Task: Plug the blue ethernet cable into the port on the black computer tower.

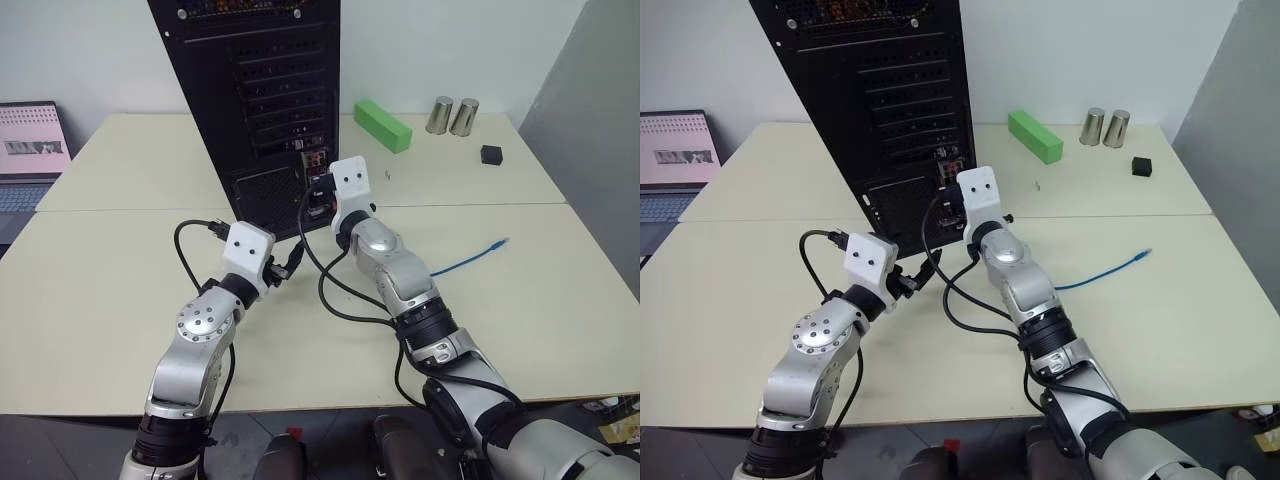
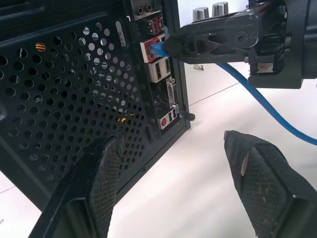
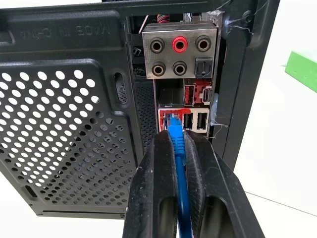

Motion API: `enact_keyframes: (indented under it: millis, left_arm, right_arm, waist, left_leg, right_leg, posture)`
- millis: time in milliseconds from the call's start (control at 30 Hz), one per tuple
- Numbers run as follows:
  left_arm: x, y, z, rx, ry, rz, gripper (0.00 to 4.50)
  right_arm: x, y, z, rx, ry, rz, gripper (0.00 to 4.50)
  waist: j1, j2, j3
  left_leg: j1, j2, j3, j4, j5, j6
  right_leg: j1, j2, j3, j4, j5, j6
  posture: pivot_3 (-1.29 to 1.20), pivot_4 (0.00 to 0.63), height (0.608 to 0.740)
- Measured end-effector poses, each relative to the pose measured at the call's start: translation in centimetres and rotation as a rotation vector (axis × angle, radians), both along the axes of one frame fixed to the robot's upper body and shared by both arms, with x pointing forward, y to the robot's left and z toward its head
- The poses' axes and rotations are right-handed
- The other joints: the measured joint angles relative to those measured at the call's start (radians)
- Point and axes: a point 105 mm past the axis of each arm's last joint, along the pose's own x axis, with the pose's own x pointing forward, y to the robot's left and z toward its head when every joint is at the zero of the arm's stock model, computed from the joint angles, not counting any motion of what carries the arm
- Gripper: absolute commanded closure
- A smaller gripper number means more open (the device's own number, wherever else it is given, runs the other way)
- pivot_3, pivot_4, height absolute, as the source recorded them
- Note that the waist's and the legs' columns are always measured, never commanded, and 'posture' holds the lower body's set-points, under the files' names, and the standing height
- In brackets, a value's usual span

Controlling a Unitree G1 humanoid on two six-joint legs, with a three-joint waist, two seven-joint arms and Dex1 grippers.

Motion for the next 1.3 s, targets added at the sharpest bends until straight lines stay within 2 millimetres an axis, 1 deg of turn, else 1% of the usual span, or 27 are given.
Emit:
enact_keyframes:
  millis: [533,567,800,900,933,967,1000,1033,1067,1133,1200,1233,1300]
  left_arm:
    - [0.0,-0.2,0.0,-0.007,-0.001,0.0,1.08]
    - [0.0,-0.2,0.0,-0.007,-0.001,0.0,1.04]
    - [0.1,-0.1,-0.1,-0.007,0.0,0.004,1.02]
    - [0.2,0.2,-0.4,-0.005,0.011,0.012,1.02]
    - [0.3,0.3,-0.4,-0.004,0.014,0.016,1.02]
    - [0.3,0.5,-0.5,-0.004,0.017,0.021,1.02]
    - [0.4,0.6,-0.5,-0.003,0.019,0.025,1.02]
    - [0.4,0.7,-0.5,-0.002,0.018,0.027,1.02]
    - [0.5,0.9,-0.3,0.002,0.012,0.032,1.02]
    - [0.6,1.0,0.1,0.009,0.001,0.031,1.02]
    - [0.6,1.4,0.3,0.016,-0.002,0.035,1.02]
    - [0.6,1.7,0.3,0.031,0.004,0.03,1.02]
    - [0.7,1.8,0.4,0.064,0.02,0.01,1.02]
  right_arm:
    - [0.2,0.2,-0.1,0.001,-0.004,0.006,4.5]
    - [0.2,0.2,0.0,0.004,-0.003,0.009,4.16]
    - [-0.1,0.6,0.2,0.004,-0.013,0.036,2.84]
    - [-0.8,0.8,1.2,0.013,-0.051,0.067,2.26]
    - [-1.1,0.7,1.3,0.019,-0.058,0.075,1.98]
    - [-1.4,0.6,1.0,0.024,-0.051,0.081,1.72]
    - [-1.7,0.3,0.7,0.029,-0.047,0.083,1.6]
    - [-1.9,0.2,0.6,0.031,-0.045,0.086,1.37]
    - [-2.3,-0.5,-0.1,0.017,-0.028,0.092,1.09]
    - [-2.7,-1.4,-0.6,-0.002,-0.018,0.097,0.71]
    - [-3.3,-2.6,-0.7,-0.025,-0.024,0.103,0.2]
    - [-3.7,-3.4,-0.4,-0.044,-0.039,0.111,0.03]
    - [-4.5,-4.6,0.0,-0.081,-0.064,0.15,0.03]
  waist:
    - [-0.002,0.0,0.0]
    - [-0.002,0.0,0.0]
    - [-0.001,0.0,0.0]
    - [0.001,0.0,0.0]
    - [0.002,0.0,0.0]
    - [0.004,0.0,0.0]
    - [0.008,0.0,0.0]
    - [0.009,0.0,0.0]
    - [0.012,0.0,0.0]
    - [0.023,0.0,0.0]
    - [0.026,0.0,0.0]
    - [0.026,0.0,0.0]
    - [0.026,0.0,0.0]
  left_leg:
    - [0.0,0.0,0.0,0.0,0.0,0.0]
    - [0.0,0.0,0.0,0.0,0.0,0.0]
    - [-0.003,0.0,0.0,-0.001,0.0,0.0]
    - [-0.009,-0.001,-0.001,-0.001,0.0,0.0]
    - [-0.014,-0.001,-0.001,0.0,0.0,0.0]
    - [-0.016,-0.001,-0.002,0.0,0.0,0.0]
    - [-0.017,-0.001,-0.002,0.0,0.0,0.0]
    - [-0.017,-0.001,-0.002,-0.001,0.0,0.0]
    - [-0.017,-0.001,-0.002,-0.001,0.0,0.0]
    - [-0.017,-0.002,-0.002,0.0,0.0,0.0]
    - [-0.017,-0.002,-0.002,0.0,0.0,0.0]
    - [-0.017,-0.002,-0.002,0.001,0.0,0.0]
    - [-0.017,-0.002,-0.002,0.001,0.0,0.0]
  right_leg:
    - [0.0,0.0,0.0,0.0,0.0,0.0]
    - [0.0,0.0,0.0,0.0,0.0,0.0]
    - [-0.002,0.0,0.0,-0.002,0.0,0.0]
    - [-0.007,-0.001,-0.001,-0.002,0.003,-0.005]
    - [-0.012,-0.002,-0.001,-0.001,0.003,-0.005]
    - [-0.013,-0.003,-0.002,-0.002,0.003,-0.005]
    - [-0.014,-0.004,-0.002,-0.002,0.003,-0.005]
    - [-0.014,-0.004,-0.002,-0.002,0.003,-0.005]
    - [-0.014,-0.004,-0.002,-0.002,0.003,-0.005]
    - [-0.014,-0.004,-0.003,-0.002,0.003,-0.005]
    - [-0.014,-0.003,-0.003,-0.002,0.003,-0.005]
    - [-0.014,-0.003,-0.003,-0.002,0.003,-0.004]
    - [-0.013,-0.002,-0.003,-0.002,0.003,-0.004]
  posture:
    - [0.0,0.15,0.74]
    - [0.0,0.15,0.74]
    - [0.0,0.15,0.74]
    - [0.0,0.15,0.74]
    - [0.0,0.15,0.74]
    - [0.0,0.15,0.74]
    - [0.0,0.15,0.74]
    - [0.0,0.15,0.74]
    - [0.0,0.15,0.74]
    - [0.0,0.15,0.74]
    - [0.0,0.15,0.74]
    - [0.0,0.15,0.74]
    - [0.0,0.15,0.74]
